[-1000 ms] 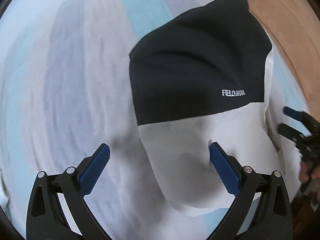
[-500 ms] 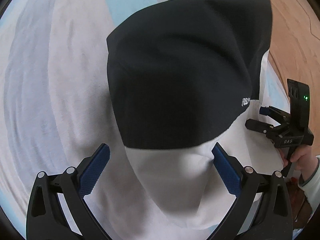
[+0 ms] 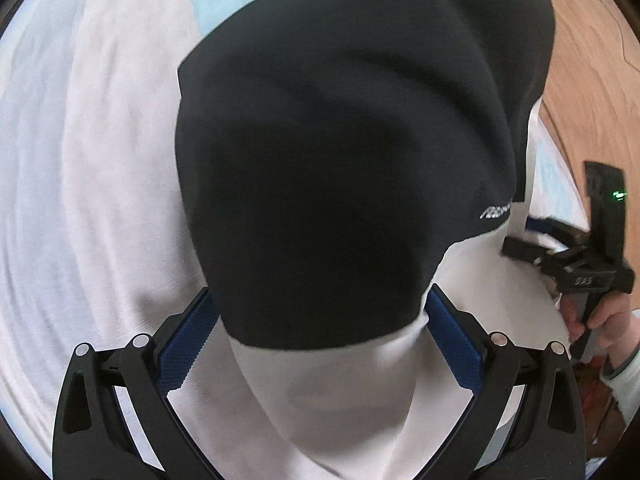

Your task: Fold large clothes

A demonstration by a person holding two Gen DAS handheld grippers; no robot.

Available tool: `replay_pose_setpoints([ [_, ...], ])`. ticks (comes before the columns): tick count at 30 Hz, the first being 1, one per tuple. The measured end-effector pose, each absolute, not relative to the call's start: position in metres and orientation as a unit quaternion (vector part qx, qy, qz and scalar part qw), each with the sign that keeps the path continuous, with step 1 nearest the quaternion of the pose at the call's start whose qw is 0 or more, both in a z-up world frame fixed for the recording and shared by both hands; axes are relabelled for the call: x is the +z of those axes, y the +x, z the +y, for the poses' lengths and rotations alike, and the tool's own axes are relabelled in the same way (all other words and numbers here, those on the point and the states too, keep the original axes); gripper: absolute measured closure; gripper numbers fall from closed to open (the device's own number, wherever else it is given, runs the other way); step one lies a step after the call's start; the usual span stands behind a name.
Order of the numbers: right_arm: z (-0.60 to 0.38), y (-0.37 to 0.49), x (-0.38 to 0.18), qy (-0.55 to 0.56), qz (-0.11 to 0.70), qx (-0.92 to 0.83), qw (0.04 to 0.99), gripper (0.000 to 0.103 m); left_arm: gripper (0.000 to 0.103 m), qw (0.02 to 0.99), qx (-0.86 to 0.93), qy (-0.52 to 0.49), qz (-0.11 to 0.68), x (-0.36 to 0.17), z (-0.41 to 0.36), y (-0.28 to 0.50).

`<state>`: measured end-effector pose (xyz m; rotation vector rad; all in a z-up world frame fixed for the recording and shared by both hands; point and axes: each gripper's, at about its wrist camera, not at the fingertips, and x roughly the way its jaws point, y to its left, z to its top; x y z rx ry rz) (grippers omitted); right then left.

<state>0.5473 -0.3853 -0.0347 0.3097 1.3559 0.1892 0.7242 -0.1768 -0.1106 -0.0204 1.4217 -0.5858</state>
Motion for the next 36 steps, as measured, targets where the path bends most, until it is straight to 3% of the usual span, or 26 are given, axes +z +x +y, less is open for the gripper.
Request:
replay_pose_setpoints([
  [12,-0.348,0.577,-0.046,0.171,0.628,0.137,0.747,0.006,0.005,0.712,-0.284,-0.016,0.642,-0.123,-0.204,0.733],
  [16,-0.335,0.584,-0.051,0.153,0.638,0.143,0.741,0.007,0.014,0.725,-0.288,-0.009,0.626,-0.119,-0.206,0.727],
  [19,-0.332,0.585,-0.054,0.16,0.639,0.155,0.736,0.02,0.026,0.726,-0.289,-0.013,0.624,-0.117,-0.204,0.728],
  [21,-0.332,0.586,-0.052,0.164,0.636,0.164,0.736,0.041,0.032,0.729,-0.292,-0.006,0.619,-0.115,-0.205,0.726],
  [24,-0.339,0.58,-0.049,0.187,0.628,0.172,0.736,0.06,0.046,0.735,-0.304,-0.006,0.606,-0.105,-0.204,0.721],
  [28,-0.343,0.576,-0.039,0.191,0.612,0.183,0.746,0.07,0.059,0.742,-0.322,0.005,0.588,-0.089,-0.211,0.714],
  [36,-0.352,0.565,-0.01,0.182,0.581,0.196,0.769,0.073,0.061,0.764,-0.317,0.022,0.561,-0.058,-0.213,0.698],
])
